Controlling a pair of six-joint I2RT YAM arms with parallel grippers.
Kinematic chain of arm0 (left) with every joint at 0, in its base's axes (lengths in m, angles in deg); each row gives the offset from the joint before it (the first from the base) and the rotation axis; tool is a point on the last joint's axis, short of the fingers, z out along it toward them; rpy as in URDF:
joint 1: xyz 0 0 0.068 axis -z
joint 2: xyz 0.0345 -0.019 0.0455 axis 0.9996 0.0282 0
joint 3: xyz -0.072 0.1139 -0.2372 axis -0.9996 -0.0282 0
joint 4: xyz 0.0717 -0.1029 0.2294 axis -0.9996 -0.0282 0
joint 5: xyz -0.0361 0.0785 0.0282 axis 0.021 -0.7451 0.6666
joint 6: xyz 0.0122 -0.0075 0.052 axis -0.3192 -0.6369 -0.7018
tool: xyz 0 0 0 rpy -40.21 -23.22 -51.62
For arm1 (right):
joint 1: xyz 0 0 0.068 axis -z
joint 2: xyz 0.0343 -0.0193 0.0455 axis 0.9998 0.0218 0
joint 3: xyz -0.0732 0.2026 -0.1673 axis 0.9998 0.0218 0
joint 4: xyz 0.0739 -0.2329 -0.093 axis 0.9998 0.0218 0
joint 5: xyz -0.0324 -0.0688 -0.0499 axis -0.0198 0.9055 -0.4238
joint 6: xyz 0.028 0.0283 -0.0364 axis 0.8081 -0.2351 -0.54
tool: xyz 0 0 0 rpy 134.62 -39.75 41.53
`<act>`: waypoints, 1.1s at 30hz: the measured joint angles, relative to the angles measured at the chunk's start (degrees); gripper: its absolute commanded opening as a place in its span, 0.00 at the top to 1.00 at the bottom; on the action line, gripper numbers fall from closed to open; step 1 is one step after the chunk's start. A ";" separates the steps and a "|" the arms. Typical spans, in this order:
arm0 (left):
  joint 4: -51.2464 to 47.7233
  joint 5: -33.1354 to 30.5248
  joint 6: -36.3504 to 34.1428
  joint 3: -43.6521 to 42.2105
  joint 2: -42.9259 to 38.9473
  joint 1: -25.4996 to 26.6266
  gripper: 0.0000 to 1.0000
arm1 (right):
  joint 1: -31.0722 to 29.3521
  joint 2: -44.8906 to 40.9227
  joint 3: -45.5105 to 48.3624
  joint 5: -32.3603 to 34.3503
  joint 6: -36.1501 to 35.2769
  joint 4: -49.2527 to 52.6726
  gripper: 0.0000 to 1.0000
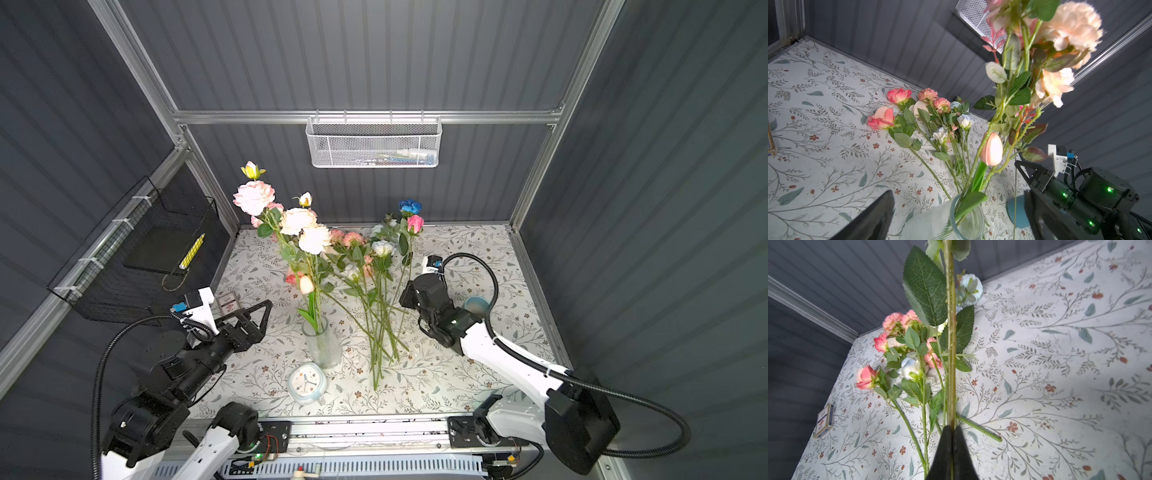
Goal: Arrange the flowers into the vase
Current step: 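Lift the blue rose high out of the bunch with the right gripper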
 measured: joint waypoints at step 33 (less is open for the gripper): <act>-1.25 0.00 -0.59 1.64 0.15 0.00 0.00 | 0.63 22.51 -12.00 -0.50 -7.10 11.96 1.00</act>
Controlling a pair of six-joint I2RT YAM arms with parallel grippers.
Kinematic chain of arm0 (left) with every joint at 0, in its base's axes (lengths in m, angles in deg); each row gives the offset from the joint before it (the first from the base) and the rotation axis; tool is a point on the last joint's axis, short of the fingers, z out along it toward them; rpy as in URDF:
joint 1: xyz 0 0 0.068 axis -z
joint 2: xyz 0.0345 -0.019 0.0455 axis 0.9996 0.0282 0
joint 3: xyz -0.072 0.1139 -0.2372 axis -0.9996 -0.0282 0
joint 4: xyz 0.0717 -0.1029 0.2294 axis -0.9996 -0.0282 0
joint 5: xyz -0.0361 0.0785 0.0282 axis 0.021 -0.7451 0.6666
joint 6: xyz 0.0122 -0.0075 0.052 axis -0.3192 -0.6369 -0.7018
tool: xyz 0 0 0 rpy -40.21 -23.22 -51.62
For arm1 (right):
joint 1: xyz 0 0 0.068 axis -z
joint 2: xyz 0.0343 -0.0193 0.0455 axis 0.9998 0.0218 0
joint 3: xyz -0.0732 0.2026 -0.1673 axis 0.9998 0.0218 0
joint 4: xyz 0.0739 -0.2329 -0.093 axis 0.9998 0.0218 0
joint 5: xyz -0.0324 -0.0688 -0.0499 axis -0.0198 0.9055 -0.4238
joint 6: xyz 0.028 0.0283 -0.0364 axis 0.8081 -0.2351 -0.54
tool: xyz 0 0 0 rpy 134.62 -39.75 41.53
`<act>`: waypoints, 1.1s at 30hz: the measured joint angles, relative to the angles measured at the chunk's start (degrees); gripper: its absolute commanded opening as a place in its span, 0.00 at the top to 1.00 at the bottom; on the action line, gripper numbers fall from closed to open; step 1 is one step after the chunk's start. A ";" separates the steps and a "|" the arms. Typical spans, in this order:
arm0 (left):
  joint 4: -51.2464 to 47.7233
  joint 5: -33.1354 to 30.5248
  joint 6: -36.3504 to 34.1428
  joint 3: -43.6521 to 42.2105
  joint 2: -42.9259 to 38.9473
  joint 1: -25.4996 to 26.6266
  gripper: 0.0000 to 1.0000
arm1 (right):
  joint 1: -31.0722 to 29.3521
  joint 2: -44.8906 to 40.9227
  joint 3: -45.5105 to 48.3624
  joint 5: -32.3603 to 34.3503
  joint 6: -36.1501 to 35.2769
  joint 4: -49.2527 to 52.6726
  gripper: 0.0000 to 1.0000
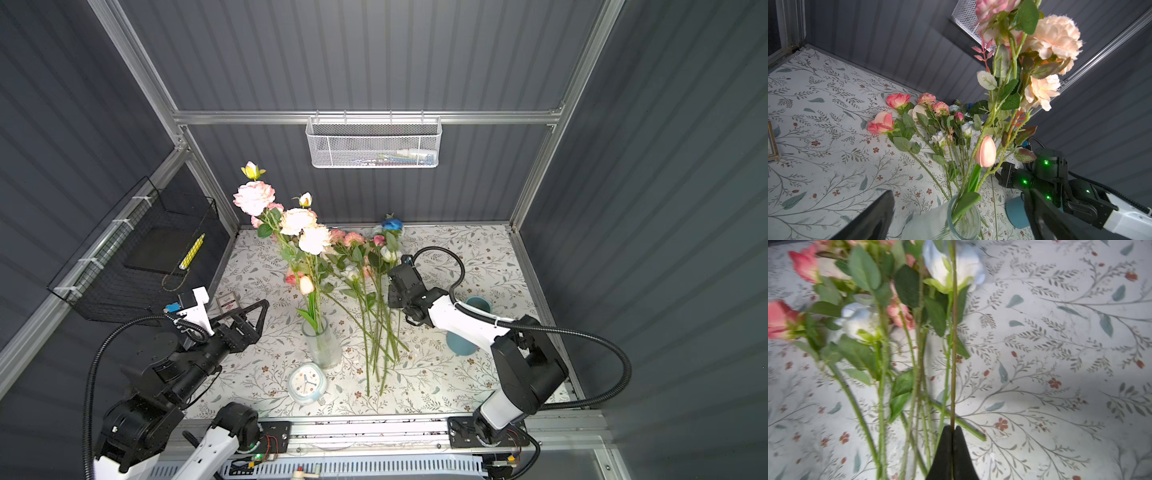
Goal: Arrange the flowers into the vase
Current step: 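Lift the blue rose high out of the bunch with the right gripper, then grasp the blue rose stem with the left gripper while the right gripper releases it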
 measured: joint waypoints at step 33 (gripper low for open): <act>14.03 24.74 -4.48 15.10 9.73 0.00 0.19 | -35.06 -30.91 -7.41 -8.74 -22.43 -20.94 1.00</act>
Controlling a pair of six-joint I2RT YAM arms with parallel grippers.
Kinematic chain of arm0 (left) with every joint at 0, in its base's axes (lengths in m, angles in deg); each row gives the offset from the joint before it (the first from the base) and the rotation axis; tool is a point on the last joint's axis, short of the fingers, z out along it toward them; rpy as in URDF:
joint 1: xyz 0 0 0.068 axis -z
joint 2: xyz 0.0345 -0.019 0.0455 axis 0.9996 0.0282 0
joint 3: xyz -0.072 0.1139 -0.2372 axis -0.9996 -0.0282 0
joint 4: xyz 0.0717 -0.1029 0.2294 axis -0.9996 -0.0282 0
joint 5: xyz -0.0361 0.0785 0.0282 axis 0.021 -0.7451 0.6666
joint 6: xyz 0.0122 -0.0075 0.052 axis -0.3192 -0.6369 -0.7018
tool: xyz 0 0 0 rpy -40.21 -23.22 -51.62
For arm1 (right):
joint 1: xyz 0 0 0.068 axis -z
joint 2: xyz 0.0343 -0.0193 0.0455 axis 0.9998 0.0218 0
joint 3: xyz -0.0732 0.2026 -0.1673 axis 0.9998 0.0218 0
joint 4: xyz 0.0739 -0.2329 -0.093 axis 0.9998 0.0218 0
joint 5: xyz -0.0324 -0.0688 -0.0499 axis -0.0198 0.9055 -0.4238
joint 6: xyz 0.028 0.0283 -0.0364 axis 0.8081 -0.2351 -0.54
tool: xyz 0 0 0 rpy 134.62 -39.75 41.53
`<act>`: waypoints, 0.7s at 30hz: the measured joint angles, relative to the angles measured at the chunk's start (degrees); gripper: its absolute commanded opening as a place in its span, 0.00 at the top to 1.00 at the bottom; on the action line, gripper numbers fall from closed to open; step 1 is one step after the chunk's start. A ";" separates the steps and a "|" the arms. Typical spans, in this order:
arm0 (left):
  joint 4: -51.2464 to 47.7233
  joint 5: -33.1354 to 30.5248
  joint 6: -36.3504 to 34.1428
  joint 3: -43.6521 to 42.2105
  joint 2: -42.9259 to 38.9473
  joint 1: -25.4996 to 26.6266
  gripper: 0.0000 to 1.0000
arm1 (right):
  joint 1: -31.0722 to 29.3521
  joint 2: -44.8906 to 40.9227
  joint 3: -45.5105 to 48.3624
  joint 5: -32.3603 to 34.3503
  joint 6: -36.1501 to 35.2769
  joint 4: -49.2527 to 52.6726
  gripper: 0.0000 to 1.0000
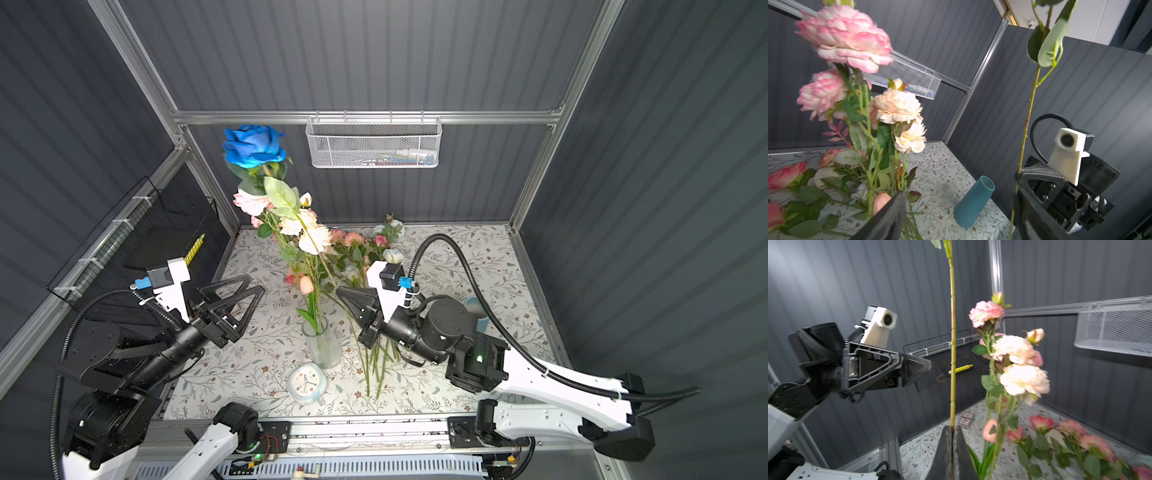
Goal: Arrange the flowers into the vase
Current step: 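Grasp the blue rose stem with the left gripper while the right gripper releases it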
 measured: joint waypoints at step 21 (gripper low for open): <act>8.13 8.31 3.58 -0.07 1.42 0.00 1.00 | -3.89 12.20 -5.31 -8.46 0.76 -1.40 0.85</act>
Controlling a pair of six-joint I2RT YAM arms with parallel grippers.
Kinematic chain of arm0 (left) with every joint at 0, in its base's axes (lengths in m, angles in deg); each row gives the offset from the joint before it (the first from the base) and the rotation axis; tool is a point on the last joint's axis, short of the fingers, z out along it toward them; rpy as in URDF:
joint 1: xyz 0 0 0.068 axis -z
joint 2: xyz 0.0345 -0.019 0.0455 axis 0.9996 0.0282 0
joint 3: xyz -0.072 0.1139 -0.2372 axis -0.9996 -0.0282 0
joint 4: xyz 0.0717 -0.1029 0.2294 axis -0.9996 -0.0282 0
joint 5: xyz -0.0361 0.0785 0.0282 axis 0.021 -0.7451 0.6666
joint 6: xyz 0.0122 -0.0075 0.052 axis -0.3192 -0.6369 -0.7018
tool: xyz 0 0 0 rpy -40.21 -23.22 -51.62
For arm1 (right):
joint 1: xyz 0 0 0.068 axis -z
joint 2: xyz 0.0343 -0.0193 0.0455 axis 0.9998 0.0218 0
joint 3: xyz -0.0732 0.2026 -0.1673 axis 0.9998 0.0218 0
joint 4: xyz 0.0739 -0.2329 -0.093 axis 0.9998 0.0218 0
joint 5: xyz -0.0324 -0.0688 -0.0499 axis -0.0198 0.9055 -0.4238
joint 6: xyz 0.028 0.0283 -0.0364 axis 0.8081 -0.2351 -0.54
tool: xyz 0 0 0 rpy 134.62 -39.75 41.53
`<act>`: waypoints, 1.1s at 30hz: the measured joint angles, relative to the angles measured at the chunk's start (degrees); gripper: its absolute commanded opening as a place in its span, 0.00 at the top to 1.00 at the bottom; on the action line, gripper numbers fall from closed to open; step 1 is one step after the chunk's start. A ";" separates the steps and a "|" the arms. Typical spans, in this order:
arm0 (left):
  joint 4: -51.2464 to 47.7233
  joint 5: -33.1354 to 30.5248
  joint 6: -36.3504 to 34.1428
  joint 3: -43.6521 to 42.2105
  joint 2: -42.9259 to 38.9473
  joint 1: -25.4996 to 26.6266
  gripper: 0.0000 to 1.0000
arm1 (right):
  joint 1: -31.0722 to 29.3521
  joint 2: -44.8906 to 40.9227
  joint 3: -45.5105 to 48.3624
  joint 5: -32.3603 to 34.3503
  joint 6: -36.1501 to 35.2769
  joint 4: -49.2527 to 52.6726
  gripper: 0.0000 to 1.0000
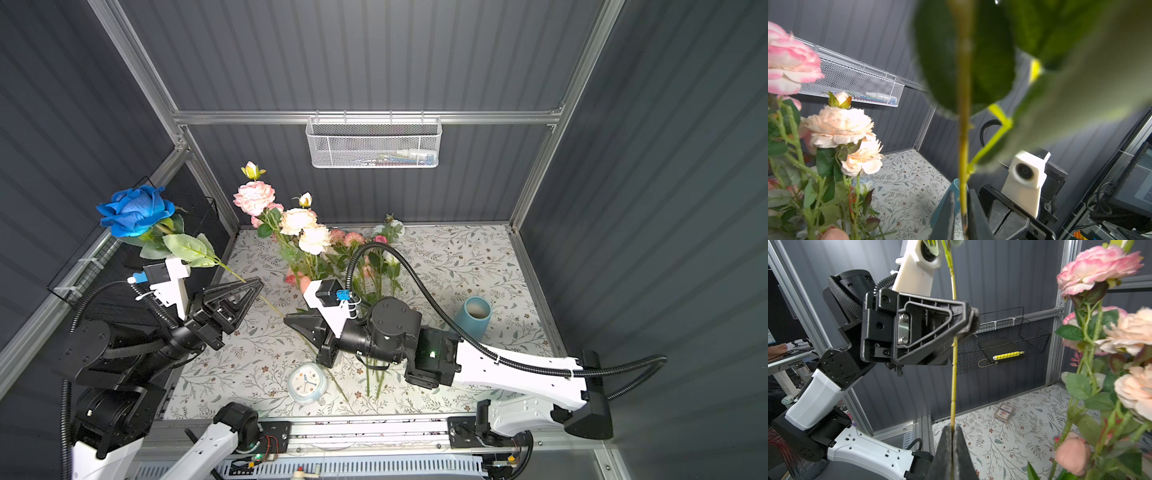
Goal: Arrange the flowers into the vase
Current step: 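Grasp the blue rose stem with the left gripper while the right gripper releases it, then carry the blue rose over the vase with the left gripper and lower it in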
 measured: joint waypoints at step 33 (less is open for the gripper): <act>-9.64 -26.71 -23.26 10.10 10.12 0.04 1.00 | 3.21 -24.28 14.82 15.91 -2.01 4.39 0.50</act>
